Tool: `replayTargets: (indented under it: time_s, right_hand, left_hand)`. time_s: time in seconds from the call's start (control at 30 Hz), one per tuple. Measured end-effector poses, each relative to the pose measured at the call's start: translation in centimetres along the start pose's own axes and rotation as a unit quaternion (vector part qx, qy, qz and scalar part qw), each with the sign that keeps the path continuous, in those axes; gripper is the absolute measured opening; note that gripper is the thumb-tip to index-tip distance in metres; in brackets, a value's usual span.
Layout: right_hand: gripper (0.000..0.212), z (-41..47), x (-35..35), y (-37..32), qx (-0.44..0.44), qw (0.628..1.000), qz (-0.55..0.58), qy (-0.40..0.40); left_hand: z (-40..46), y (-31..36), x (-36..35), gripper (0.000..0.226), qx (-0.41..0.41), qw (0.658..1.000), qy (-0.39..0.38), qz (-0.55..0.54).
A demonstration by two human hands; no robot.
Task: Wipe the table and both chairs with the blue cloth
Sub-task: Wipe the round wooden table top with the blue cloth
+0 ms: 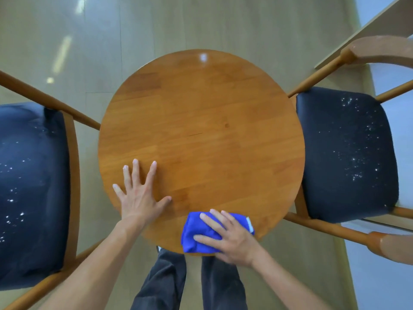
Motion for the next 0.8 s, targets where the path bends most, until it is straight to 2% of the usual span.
replayTargets:
  time_s: [0.07, 0.17, 0.23, 0.33, 0.37, 0.43, 0.47, 0.5, 0.53, 0.6, 0.67, 0.73, 0.77, 0.8]
  right_hand:
    - [0.060, -1.3, 2.5, 5.6, -0.007, 1.000, -0.005, 0.010]
    - [0.056, -2.1, 7.0, 15.5, -0.181, 0.977, -0.010, 0.108]
    - [0.053, -2.0, 9.7, 21.2, -0.305, 0.938, -0.023, 0.164]
    - [0.053, -1.3, 12.2, 26.3, -0.493, 0.840, -0.021, 0.225]
    - [0.053, -1.0, 12.4, 26.8, -0.530, 0.813, -0.023, 0.241]
    - [0.053, -0.4, 11.9, 25.4, -0.558, 0.788, -0.031, 0.259]
    - [0.053, -0.3, 11.2, 23.4, -0.552, 0.790, -0.032, 0.265]
    - [0.054, -0.3, 10.2, 21.2, -0.528, 0.808, -0.031, 0.258]
    - [0.054, -0.2, 9.2, 18.7, -0.484, 0.842, -0.024, 0.237]
    - [0.055, -0.1, 7.5, 15.0, -0.331, 0.930, -0.020, 0.158]
    - [0.059, 0.6, 7.8, 15.8, -0.148, 0.985, -0.011, 0.089]
    - [0.063, 2.5, 9.5, 19.6, -0.046, 0.997, -0.013, 0.056]
    - [0.063, 4.0, 10.5, 22.0, -0.047, 0.997, -0.017, 0.062]
    - [0.061, 5.8, 11.6, 24.6, -0.084, 0.993, -0.020, 0.081]
  left_hand:
    - [1.2, 3.4, 0.6, 0.105, -0.019, 1.000, 0.008, 0.007]
    - [3.9, 8.0, 1.6, 0.111, -0.024, 1.000, 0.010, 0.011]
    - [5.6, 10.2, 2.2, 0.116, -0.014, 1.000, 0.013, 0.010]
    - [7.3, 12.1, 3.0, 0.119, 0.001, 1.000, 0.020, 0.006]
    - [7.7, 12.4, 3.3, 0.119, 0.011, 1.000, 0.023, 0.005]
    - [8.4, 12.1, 3.7, 0.122, 0.043, 0.999, 0.018, 0.009]
    - [8.7, 11.7, 3.7, 0.125, 0.057, 0.998, 0.007, 0.009]
    - [9.0, 11.4, 3.6, 0.127, 0.068, 0.998, -0.008, 0.005]
    - [9.3, 11.1, 3.5, 0.129, 0.075, 0.997, -0.024, -0.002]
    - [9.6, 11.1, 3.4, 0.131, 0.078, 0.996, -0.043, -0.011]
    - [9.7, 11.3, 3.5, 0.132, 0.080, 0.996, -0.046, -0.008]
    - [9.8, 11.4, 3.7, 0.133, 0.086, 0.995, -0.051, -0.004]
    - [9.8, 11.4, 3.7, 0.132, 0.088, 0.995, -0.053, -0.001]
    - [9.8, 11.4, 3.8, 0.132, 0.088, 0.995, -0.054, 0.000]
Point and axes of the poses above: each hand's wrist, its own z-axis towards the middle knuckle, its own x-axis out of the back of the hand, y = z × x, the point moved 6 cm from there along z, towards the middle knuckle, and after that the axes turned 9 degrees about z, right-handed, at the moved point
